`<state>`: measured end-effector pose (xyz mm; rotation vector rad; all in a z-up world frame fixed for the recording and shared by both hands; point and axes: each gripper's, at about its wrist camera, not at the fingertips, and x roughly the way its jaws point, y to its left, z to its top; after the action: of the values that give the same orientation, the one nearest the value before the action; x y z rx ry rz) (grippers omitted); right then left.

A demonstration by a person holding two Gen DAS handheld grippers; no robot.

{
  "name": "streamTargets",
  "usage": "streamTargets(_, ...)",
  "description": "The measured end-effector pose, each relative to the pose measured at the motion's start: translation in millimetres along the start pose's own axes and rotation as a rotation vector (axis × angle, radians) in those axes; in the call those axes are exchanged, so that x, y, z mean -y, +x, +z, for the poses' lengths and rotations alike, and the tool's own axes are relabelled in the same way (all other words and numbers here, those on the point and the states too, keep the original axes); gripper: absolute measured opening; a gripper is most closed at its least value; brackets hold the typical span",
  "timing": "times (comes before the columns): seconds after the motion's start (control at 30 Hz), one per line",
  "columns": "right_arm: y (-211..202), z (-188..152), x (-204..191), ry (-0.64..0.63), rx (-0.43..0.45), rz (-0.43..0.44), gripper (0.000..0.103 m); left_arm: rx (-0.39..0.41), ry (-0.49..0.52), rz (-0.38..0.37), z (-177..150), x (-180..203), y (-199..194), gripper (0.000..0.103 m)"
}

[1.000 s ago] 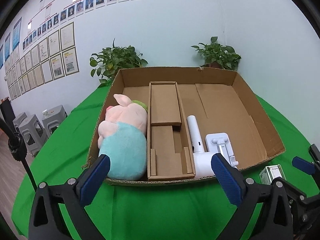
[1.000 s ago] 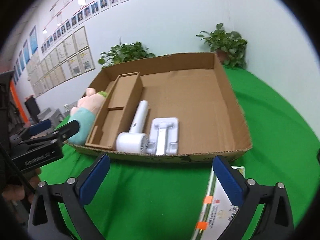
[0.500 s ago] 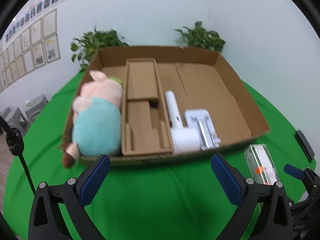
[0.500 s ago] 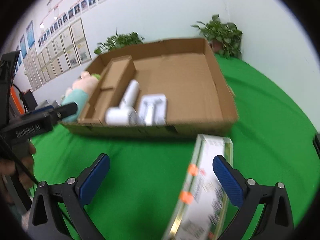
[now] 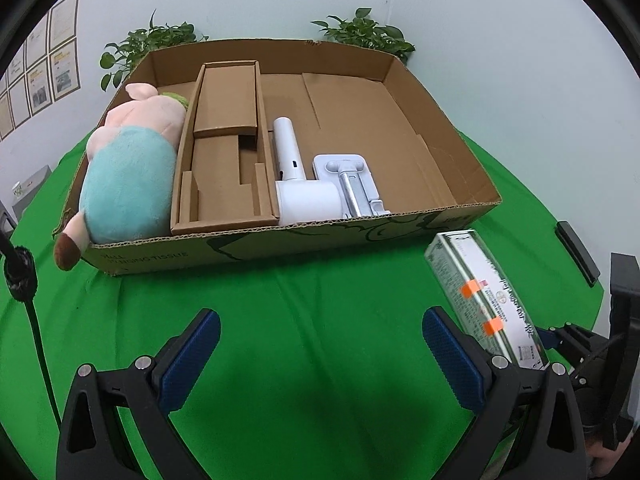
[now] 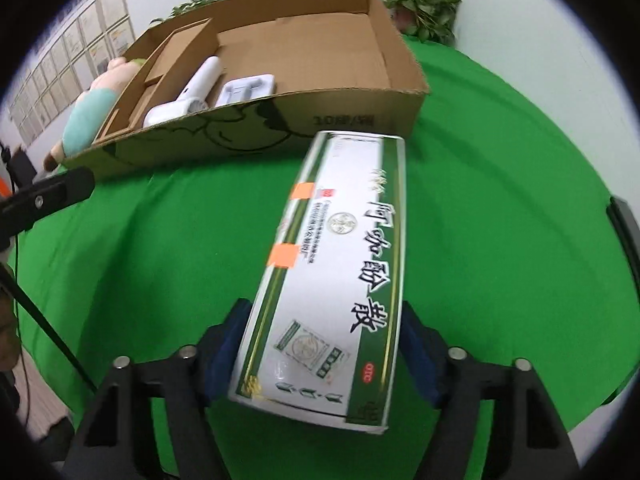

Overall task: Organize objects
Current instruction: 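Grasp the white-and-green medicine box with the left gripper, then lift the medicine box with the left gripper and carry it over the box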

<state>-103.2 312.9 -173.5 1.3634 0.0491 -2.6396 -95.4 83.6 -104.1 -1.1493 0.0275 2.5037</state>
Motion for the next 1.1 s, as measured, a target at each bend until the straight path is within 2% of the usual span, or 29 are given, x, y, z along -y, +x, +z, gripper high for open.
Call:
streamTargets(0.1,-7,0,-11,-0.037,0.024,0.031,0.065,-0.011,-0.018,-0.037,0,-8,-2,0.102)
streamTargets(0.23,-18,-2,-32,-0.108,0.06,0.143,0.066,-0.05,-0.066,-0.134,-3,-16,0,0.102)
streamTargets(0.27,-18,-3,-37,-0.139,0.045,0.177,0.076,-0.066,-0.081,-0.163,-4,-18,3,0.102)
streamTargets(0.33,-17,-7,-42,-0.166,0.034,0.168,0.092,-0.086,-0.098,-0.203,-5,-19,7,0.102)
streamTargets(0.4,-19,-10,-41,-0.171,0.042,0.154,0.101,-0.104,-0.103,-0.228,-5,-16,13,0.102)
streamTargets(0.57,-26,-17,-29,-0.136,0.056,0.158,0.102,-0.175,-0.162,-0.379,-6,-6,37,0.102)
streamTargets(0.7,-25,-20,-33,-0.163,0.052,0.177,0.102,-0.235,-0.232,-0.405,-9,-3,57,0.102)
streamTargets(0.83,-29,-24,-40,-0.192,0.071,0.164,0.101,-0.258,-0.267,-0.447,-12,-2,63,0.101)
streamTargets(0.9,-30,-23,-41,-0.175,0.073,0.197,0.096,-0.259,-0.271,-0.452,-12,-2,63,0.101)
streamTargets(0.97,-25,-25,-43,-0.174,0.044,0.211,0.077,-0.261,-0.281,-0.463,-13,-3,64,0.1)
streamTargets(1.03,-19,-28,-46,-0.176,0.013,0.226,0.067,-0.27,-0.287,-0.477,-14,-1,64,0.096)
streamTargets(1.1,-19,-32,-47,-0.176,0.014,0.241,0.066,-0.278,-0.285,-0.48,-15,1,64,0.093)
